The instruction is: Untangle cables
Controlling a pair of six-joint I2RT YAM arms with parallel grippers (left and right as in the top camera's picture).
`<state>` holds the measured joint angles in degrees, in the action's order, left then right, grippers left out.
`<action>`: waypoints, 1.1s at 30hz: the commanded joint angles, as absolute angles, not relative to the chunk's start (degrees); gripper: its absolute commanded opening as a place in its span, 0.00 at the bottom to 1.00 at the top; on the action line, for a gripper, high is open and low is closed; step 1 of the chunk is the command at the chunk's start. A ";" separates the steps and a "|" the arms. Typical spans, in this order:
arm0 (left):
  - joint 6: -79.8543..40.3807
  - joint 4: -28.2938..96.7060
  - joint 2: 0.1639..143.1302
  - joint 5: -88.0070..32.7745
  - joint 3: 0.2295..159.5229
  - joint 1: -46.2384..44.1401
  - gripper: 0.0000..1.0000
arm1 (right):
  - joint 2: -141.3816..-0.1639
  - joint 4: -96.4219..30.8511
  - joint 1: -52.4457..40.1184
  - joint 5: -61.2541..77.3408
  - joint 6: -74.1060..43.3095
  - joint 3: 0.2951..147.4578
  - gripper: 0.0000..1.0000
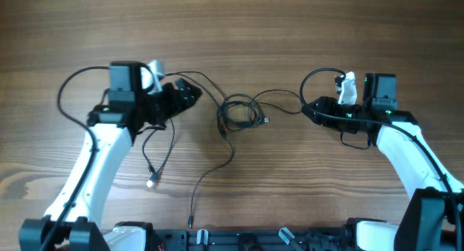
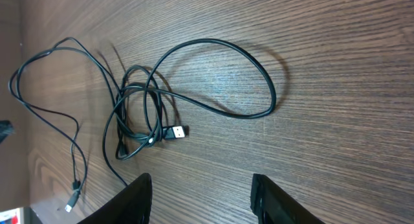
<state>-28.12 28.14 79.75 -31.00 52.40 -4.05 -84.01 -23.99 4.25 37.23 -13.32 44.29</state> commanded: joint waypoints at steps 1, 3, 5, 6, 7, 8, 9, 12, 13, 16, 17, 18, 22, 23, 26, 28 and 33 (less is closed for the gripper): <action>-27.46 26.48 83.48 -28.25 52.40 -9.82 0.85 | -84.44 -24.43 3.92 35.35 -12.12 44.51 0.52; -27.46 23.62 86.83 -27.11 52.40 -13.56 0.82 | -84.44 -24.53 3.92 35.35 -12.12 44.51 0.52; -27.46 20.91 89.06 -26.92 52.40 -15.38 0.77 | -84.44 -24.80 3.92 35.38 -12.16 44.51 0.52; -27.49 18.98 90.61 -25.98 52.40 -16.47 0.72 | -84.44 -24.84 3.92 35.35 -12.14 44.51 0.52; -27.46 16.45 92.82 -23.53 52.40 -18.00 0.71 | -84.44 -25.04 3.92 35.35 -12.14 44.51 0.52; -27.49 14.74 94.83 -21.67 52.40 -19.53 0.68 | -84.44 -25.02 3.92 35.35 -12.16 44.51 0.52; -27.46 14.28 95.74 -20.99 52.40 -20.18 0.67 | -84.44 -24.97 3.92 35.33 -12.14 44.49 0.52; -27.49 13.65 99.02 -17.17 52.40 -22.74 0.66 | -84.44 -24.97 3.92 35.31 -12.14 44.51 0.53; -27.49 13.65 100.14 -16.36 52.40 -23.57 0.66 | -84.44 -25.06 3.92 34.70 -12.16 44.51 0.53; -27.79 13.63 102.21 -16.38 52.40 -25.61 0.64 | -84.44 -25.21 3.92 33.87 -12.19 44.51 0.53; -27.94 13.65 102.24 -16.40 52.40 -26.22 0.58 | -84.44 -25.28 3.92 33.87 -12.16 44.51 0.53; -27.94 13.69 102.24 -16.43 52.40 -27.00 0.54 | -84.44 -25.28 3.92 33.87 -12.19 44.51 0.53; -29.47 13.63 102.24 -16.43 52.40 -31.05 0.30 | -84.44 -25.56 3.92 33.85 -12.14 44.51 0.53; -29.43 13.50 102.24 -16.43 52.40 -31.79 0.28 | -84.44 -25.58 3.92 33.85 -12.14 44.51 0.53; -29.43 13.45 102.19 -16.43 52.40 -32.25 0.05 | -84.44 -26.44 3.92 32.80 -12.12 44.51 0.56; -29.43 13.52 101.23 -16.51 52.47 -31.81 0.04 | -84.44 -27.16 3.90 32.88 -11.99 44.51 0.60; -29.43 14.15 89.82 -23.62 53.67 -26.65 0.04 | -84.44 -27.49 2.55 33.52 -12.05 44.51 0.60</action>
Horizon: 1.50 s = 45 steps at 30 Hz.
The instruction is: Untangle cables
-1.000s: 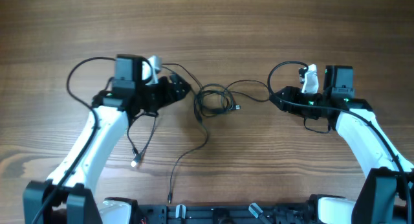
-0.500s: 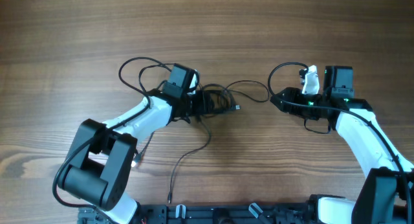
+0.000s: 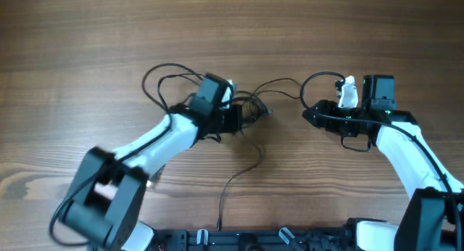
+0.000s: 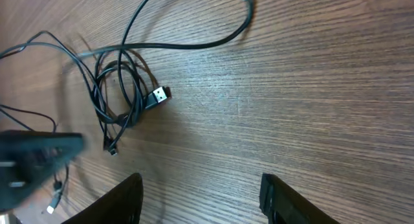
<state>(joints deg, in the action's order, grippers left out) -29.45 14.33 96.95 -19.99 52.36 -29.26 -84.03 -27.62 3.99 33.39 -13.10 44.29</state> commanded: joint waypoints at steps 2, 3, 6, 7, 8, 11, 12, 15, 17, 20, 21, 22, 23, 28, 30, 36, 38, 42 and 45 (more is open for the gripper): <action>-29.15 15.33 84.12 -23.75 53.67 -24.18 0.04 | -84.44 -26.30 -1.04 33.43 -12.12 44.51 0.60; -28.95 16.21 81.62 -23.75 53.67 -22.57 0.04 | -84.44 -24.58 -3.55 33.41 -12.14 44.49 0.60; -28.80 19.11 77.93 -20.36 53.67 -17.21 0.08 | -84.58 -18.74 -11.62 25.54 -14.92 44.51 0.60; -28.82 20.62 77.78 -16.03 53.65 -14.09 0.17 | -84.79 -16.53 -14.74 21.04 -15.51 44.51 0.60; -29.23 21.58 77.80 -13.37 53.65 -12.19 0.17 | -84.99 -14.50 -17.34 18.02 -15.40 44.51 0.60; -32.38 24.16 77.80 -11.73 53.65 -7.73 0.44 | -85.03 -8.73 -23.20 10.20 -15.44 44.51 0.61; -33.36 25.19 77.80 -12.16 53.65 -7.62 0.45 | -85.06 -6.66 -24.38 8.80 -15.42 44.51 0.61; -33.50 28.42 77.91 -13.45 53.58 -10.28 0.42 | -86.46 -3.14 -25.17 8.40 -15.51 44.51 0.55; -33.45 28.82 78.78 -13.41 53.54 -13.52 0.42 | -88.99 -2.55 -25.17 9.06 -15.44 44.51 0.52; -33.28 28.73 80.73 -13.34 53.47 -17.15 0.37 | -94.24 -0.99 -25.17 9.89 -15.09 44.51 0.46; -33.30 28.73 81.49 -13.37 53.47 -17.67 0.37 | -95.02 0.27 -25.17 10.66 -14.98 44.51 0.46; -33.28 28.75 82.26 -13.37 53.47 -17.91 0.36 | -95.70 1.15 -25.17 10.61 -15.03 44.51 0.45; -33.30 28.99 82.98 -13.39 53.47 -17.91 0.36 | -96.62 1.39 -25.17 10.59 -15.07 44.51 0.44; -33.30 28.95 83.70 -13.37 53.47 -17.89 0.36 | -99.77 3.60 -25.17 10.61 -15.20 44.51 0.44; -33.30 28.42 83.70 -13.37 53.47 -17.89 0.36 | -101.12 4.47 -25.19 10.63 -15.18 44.51 0.44; -33.30 27.97 83.70 -13.41 53.47 -17.91 0.36 | -103.79 11.84 -25.19 10.59 -15.18 44.51 0.36; -33.30 27.97 83.70 -13.41 53.47 -17.89 0.36 | -104.40 11.53 -25.17 10.35 -15.16 44.51 0.33; -33.30 27.97 83.70 -13.39 53.47 -17.91 0.36 | -108.29 11.40 -25.17 11.11 -15.18 44.51 0.26; -33.30 28.14 83.70 -13.41 53.47 -17.91 0.37 | -107.50 11.94 -25.17 12.14 -15.07 44.62 0.06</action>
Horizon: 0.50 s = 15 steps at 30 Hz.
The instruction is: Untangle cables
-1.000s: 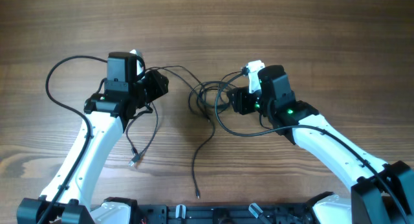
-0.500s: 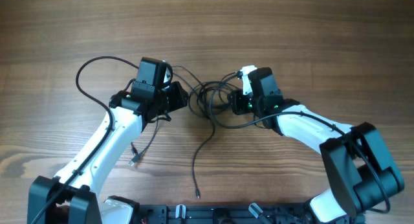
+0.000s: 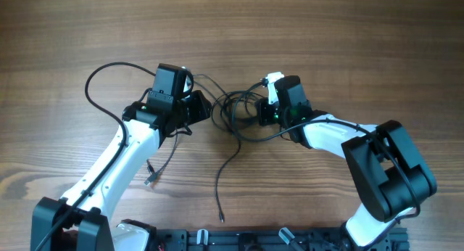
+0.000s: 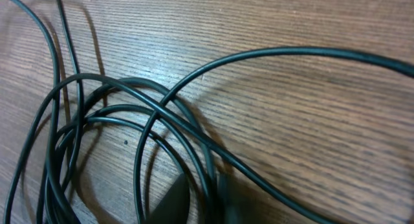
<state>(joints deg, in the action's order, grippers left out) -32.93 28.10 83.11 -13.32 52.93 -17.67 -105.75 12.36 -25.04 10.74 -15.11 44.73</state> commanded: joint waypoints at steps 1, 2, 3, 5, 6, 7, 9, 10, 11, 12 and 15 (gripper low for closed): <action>-33.30 28.34 83.70 -13.41 53.47 -17.91 0.37 | -106.08 11.29 -25.17 12.14 -15.29 44.69 0.04; -33.30 28.64 83.70 -13.39 53.47 -17.89 0.38 | -103.74 10.28 -25.06 12.12 -16.64 44.69 0.04; -33.30 29.04 83.70 -13.39 53.47 -17.91 0.38 | -99.96 8.80 -24.99 13.04 -17.17 44.69 0.04; -33.30 29.26 83.70 -13.41 53.47 -17.91 0.38 | -91.15 7.01 -24.99 18.48 -17.19 44.69 0.04; -33.32 29.23 83.70 -13.41 53.47 -17.91 0.39 | -86.26 6.55 -25.02 19.79 -17.32 44.69 0.04; -33.32 29.43 83.70 -13.43 53.47 -17.91 0.39 | -81.34 6.66 -25.02 19.86 -18.70 44.69 0.04; -33.50 30.33 83.70 -14.52 53.47 -17.91 0.39 | -76.03 6.66 -25.02 20.14 -19.73 44.69 0.04; -33.50 30.41 83.70 -15.73 53.47 -17.91 0.39 | -74.94 6.52 -25.02 21.47 -19.79 44.69 0.04; -33.47 30.30 83.70 -19.27 53.47 -17.91 0.38 | -74.81 6.33 -25.02 23.00 -21.91 44.66 0.04; -33.26 30.28 83.70 -21.34 53.47 -17.91 0.39 | -75.22 6.07 -25.02 23.18 -23.16 44.62 0.04; -27.68 30.37 83.70 -28.27 53.47 -17.91 0.38 | -76.88 5.72 -25.08 25.61 -27.16 44.62 0.04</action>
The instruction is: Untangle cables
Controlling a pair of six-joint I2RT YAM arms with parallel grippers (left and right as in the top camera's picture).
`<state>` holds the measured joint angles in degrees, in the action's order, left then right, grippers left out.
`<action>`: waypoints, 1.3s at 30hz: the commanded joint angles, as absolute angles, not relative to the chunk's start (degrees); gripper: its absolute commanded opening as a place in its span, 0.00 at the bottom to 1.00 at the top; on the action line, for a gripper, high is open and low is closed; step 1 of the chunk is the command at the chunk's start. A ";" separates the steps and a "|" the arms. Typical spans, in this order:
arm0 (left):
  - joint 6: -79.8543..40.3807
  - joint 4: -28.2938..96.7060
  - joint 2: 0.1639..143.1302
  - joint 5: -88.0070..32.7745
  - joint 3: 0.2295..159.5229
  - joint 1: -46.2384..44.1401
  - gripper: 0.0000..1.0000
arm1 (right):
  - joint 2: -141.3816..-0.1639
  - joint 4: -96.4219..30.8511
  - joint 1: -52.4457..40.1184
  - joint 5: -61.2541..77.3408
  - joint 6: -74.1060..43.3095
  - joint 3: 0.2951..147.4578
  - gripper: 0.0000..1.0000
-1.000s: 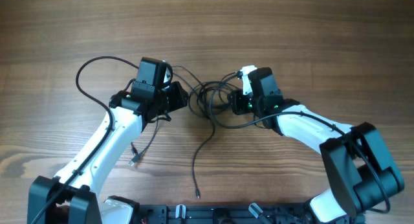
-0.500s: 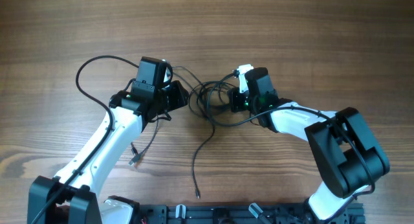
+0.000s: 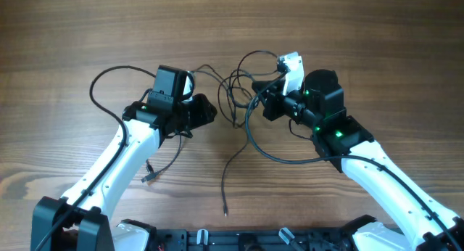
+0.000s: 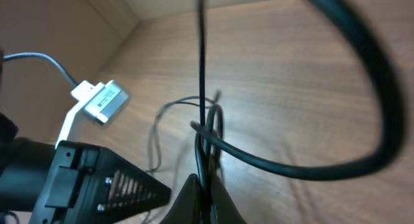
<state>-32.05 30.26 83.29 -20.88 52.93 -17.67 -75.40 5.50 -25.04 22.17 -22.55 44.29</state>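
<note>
A tangle of black cables (image 3: 235, 91) hangs between the two arms at the table's middle. My right gripper (image 3: 258, 97) is shut on several of its strands and holds them off the wood; in the right wrist view the fingertips (image 4: 204, 188) pinch thin strands, and a thick cable (image 4: 349, 49) arcs above. My left gripper (image 3: 208, 110) sits just left of the tangle, its fingers together on a thin cable (image 3: 168, 153) that runs down to a plug (image 3: 147, 177). The left gripper (image 4: 97, 179) shows as a black wedge in the right wrist view.
One long strand trails from the tangle toward the near edge and ends at a plug (image 3: 225, 211). A thick loop (image 3: 290, 159) lies beside my right forearm. A white connector (image 4: 97, 101) sits on the left wrist. Bare wooden table (image 3: 377, 33) surrounds everything.
My right gripper was low against the tangle on the table; now it is shut on strands and raised, and the tangle hangs off the wood. The left arm has barely moved.
First both arms stood apart with the tangle lying between them, right gripper open. Then the left gripper was at the tangle and the right stayed away. Later the left was back beside it and the right down on it. Now the right holds strands up.
</note>
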 commanded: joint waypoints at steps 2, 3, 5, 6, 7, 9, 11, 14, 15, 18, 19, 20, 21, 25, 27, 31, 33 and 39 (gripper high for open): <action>-22.20 30.52 83.70 -34.39 53.47 -17.98 0.38 | -77.62 5.89 -25.06 25.58 -28.91 44.62 0.04; -18.81 30.92 83.70 -36.03 53.47 -18.57 0.38 | -78.11 5.93 -25.06 25.56 -30.68 44.62 0.04; -16.69 30.68 83.70 -35.99 53.47 -20.45 0.50 | -78.98 5.93 -25.08 25.74 -35.44 44.62 0.04; -16.69 30.17 83.70 -35.97 53.47 -21.39 0.52 | -79.42 5.93 -25.06 26.33 -37.89 44.62 0.04; -16.67 29.43 83.70 -35.92 53.47 -22.28 0.54 | -79.77 6.00 -25.06 27.18 -40.40 44.62 0.04; -16.67 27.90 83.70 -33.06 53.47 -23.92 0.55 | -80.20 6.66 -25.06 28.88 -43.75 44.62 0.04; -16.64 27.83 83.70 -31.57 53.47 -24.16 0.57 | -80.20 6.98 -25.06 29.34 -44.14 44.62 0.04; -13.65 27.68 83.70 -31.70 53.47 -24.40 0.46 | -80.20 7.44 -25.06 30.61 -45.98 44.62 0.04; -10.76 27.70 83.70 -31.90 53.47 -24.67 0.38 | -80.20 7.49 -25.06 30.63 -46.74 44.62 0.04; -7.97 25.54 83.70 -27.53 53.47 -24.77 0.64 | -80.20 8.38 -25.06 34.83 -49.60 44.62 0.04; -7.97 24.18 83.70 -26.70 53.47 -24.75 0.64 | -80.20 8.80 -25.06 36.42 -50.24 44.62 0.04; -8.12 23.11 83.70 -25.36 53.47 -24.75 0.63 | -80.20 8.80 -25.06 37.67 -51.07 44.62 0.04; -8.12 22.65 83.70 -23.66 53.47 -24.75 0.57 | -80.20 8.71 -25.06 38.30 -51.13 44.62 0.04; -8.14 21.76 83.70 -20.38 53.47 -24.77 0.58 | -80.20 8.29 -25.08 39.18 -51.18 44.62 0.04; -8.14 21.85 83.70 -20.49 53.47 -24.77 0.34 | -80.20 8.29 -25.08 39.57 -51.22 44.62 0.04; -8.12 26.50 83.70 -15.07 53.47 -24.05 0.04 | -80.20 7.22 -25.06 38.54 -50.96 44.62 0.04; -8.16 29.95 83.70 -8.58 53.47 -22.13 0.04 | -80.23 6.31 -25.06 38.50 -50.57 44.58 0.04; -16.73 33.52 83.70 -3.36 53.47 -7.44 0.04 | -80.25 6.35 -25.06 37.45 -49.84 44.58 0.04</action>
<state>-12.03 33.15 83.37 -6.37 52.99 -12.93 -79.68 6.20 -24.93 37.32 -50.28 44.29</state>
